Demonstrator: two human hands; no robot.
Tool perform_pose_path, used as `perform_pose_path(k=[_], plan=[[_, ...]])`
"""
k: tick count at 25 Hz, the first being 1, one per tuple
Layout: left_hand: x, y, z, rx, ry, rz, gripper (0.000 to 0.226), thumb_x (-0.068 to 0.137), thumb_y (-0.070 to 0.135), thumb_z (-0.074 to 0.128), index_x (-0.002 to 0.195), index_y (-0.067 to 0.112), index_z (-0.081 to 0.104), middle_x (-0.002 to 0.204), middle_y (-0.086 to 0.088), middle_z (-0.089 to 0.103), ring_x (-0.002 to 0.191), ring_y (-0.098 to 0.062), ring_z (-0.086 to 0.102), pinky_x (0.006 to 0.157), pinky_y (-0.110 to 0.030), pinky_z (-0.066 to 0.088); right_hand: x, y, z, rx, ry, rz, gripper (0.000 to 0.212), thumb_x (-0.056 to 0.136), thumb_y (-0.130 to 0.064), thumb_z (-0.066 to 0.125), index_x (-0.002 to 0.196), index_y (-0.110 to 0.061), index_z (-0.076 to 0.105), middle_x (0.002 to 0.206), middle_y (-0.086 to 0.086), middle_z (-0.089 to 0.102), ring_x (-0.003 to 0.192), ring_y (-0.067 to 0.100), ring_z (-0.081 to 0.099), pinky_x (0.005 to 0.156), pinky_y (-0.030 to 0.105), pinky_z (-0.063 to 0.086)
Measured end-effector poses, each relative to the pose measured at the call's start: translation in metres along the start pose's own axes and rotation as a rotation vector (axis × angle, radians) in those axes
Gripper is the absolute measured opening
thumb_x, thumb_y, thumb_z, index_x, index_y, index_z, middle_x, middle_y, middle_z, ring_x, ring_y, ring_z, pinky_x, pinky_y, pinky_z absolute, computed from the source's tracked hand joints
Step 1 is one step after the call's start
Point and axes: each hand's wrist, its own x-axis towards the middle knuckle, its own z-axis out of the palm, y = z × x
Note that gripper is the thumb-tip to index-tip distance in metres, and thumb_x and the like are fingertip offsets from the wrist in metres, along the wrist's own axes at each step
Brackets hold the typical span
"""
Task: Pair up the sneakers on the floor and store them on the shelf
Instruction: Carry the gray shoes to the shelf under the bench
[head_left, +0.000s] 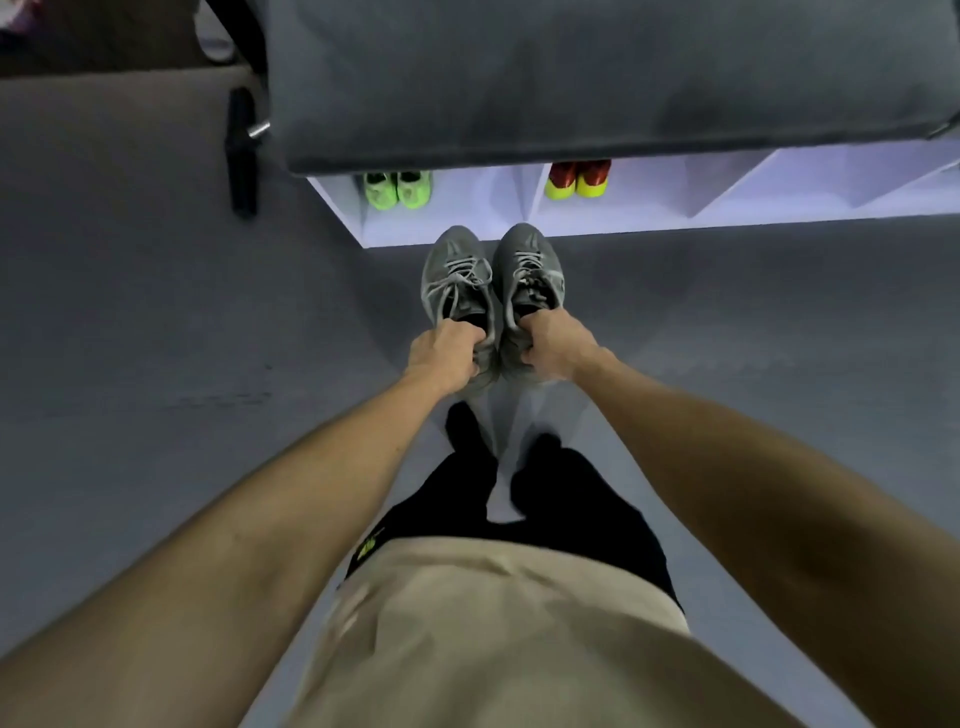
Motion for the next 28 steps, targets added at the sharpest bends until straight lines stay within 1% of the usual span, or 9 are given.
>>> perform_pose_path(k=[3,6,9,12,16,20,24,26,28], plan=[[0.05,-0.012,0.001,-0.023,0.02,-0.021,0.006,0.083,0.017,0.066,0.084,0.016,0.06,0.092,-0.009,0.064,0.092,-0.035,0.063,0.076,-0.038,0.052,0.054,0.007,-0.004,0.001,-0.01,-0.03,0.013,0.086,-0.015,0.055,0.096,-0.008,0.061,0.1,0.016,0.059,0.095,0.039,0.06,0.069,0.034,0.043],[0.119,-0.034,0.018,-0.014,0.034,-0.067,0.012,0.084,0.017,0.066,0.079,0.015,0.056,0.088,-0.009,0.063,0.088,-0.035,0.062,0.069,-0.036,0.047,0.131,0.021,0.007,-0.033,-0.043,-0.056,0.008,0.088,-0.015,0.055,0.094,-0.01,0.058,0.102,0.016,0.06,0.096,0.039,0.06,0.069,0.034,0.042],[0.195,-0.058,0.042,0.006,0.07,-0.073,0.011,0.086,0.019,0.066,0.082,0.014,0.056,0.088,-0.009,0.063,0.087,-0.034,0.062,0.067,-0.035,0.046,0.213,0.039,0.023,-0.041,-0.018,-0.075,0.014,0.09,-0.014,0.053,0.102,-0.01,0.06,0.106,0.015,0.061,0.097,0.04,0.06,0.07,0.034,0.043],[0.273,-0.084,0.065,0.015,0.124,-0.037,0.008,0.087,0.019,0.065,0.086,0.016,0.057,0.092,-0.008,0.064,0.089,-0.032,0.063,0.069,-0.038,0.049,0.294,0.053,0.04,-0.057,0.046,-0.082,0.017,0.091,-0.012,0.053,0.107,-0.012,0.06,0.102,0.013,0.059,0.098,0.039,0.06,0.072,0.034,0.043],[0.385,-0.114,0.101,0.085,0.208,0.015,0.013,0.089,0.018,0.064,0.102,0.018,0.062,0.103,-0.008,0.065,0.096,-0.031,0.063,0.07,-0.035,0.047,0.404,0.083,0.067,-0.11,0.157,-0.062,0.03,0.092,-0.012,0.054,0.122,-0.018,0.058,0.115,0.012,0.06,0.106,0.035,0.06,0.083,0.036,0.049],[0.478,-0.136,0.126,0.114,0.313,0.078,0.019,0.089,0.015,0.062,0.108,0.016,0.063,0.106,-0.01,0.065,0.096,-0.031,0.063,0.071,-0.035,0.05,0.496,0.108,0.087,-0.182,0.3,-0.1,0.03,0.092,-0.015,0.056,0.121,-0.02,0.058,0.117,0.01,0.062,0.106,0.032,0.061,0.077,0.031,0.045],[0.551,-0.157,0.137,0.132,0.385,0.078,0.004,0.088,0.011,0.058,0.092,0.013,0.058,0.099,-0.013,0.062,0.092,-0.036,0.061,0.065,-0.035,0.041,0.565,0.122,0.1,-0.217,0.412,-0.125,0.034,0.092,-0.016,0.055,0.125,-0.02,0.054,0.125,0.011,0.058,0.113,0.033,0.058,0.086,0.034,0.048],[0.575,-0.164,0.137,0.112,0.387,0.08,0.012,0.087,0.009,0.054,0.082,0.018,0.048,0.097,-0.016,0.06,0.09,-0.038,0.06,0.065,-0.034,0.039,0.587,0.127,0.1,-0.233,0.46,-0.139,0.032,0.091,-0.012,0.054,0.124,-0.017,0.054,0.126,0.009,0.057,0.118,0.032,0.054,0.088,0.034,0.048],[0.597,-0.172,0.132,0.098,0.402,0.077,0.011,0.087,0.009,0.054,0.083,0.018,0.047,0.098,-0.016,0.06,0.092,-0.039,0.059,0.067,-0.034,0.042,0.607,0.129,0.103,-0.24,0.488,-0.138,0.03,0.092,-0.01,0.053,0.122,-0.016,0.054,0.126,0.008,0.057,0.119,0.031,0.053,0.088,0.035,0.049]])
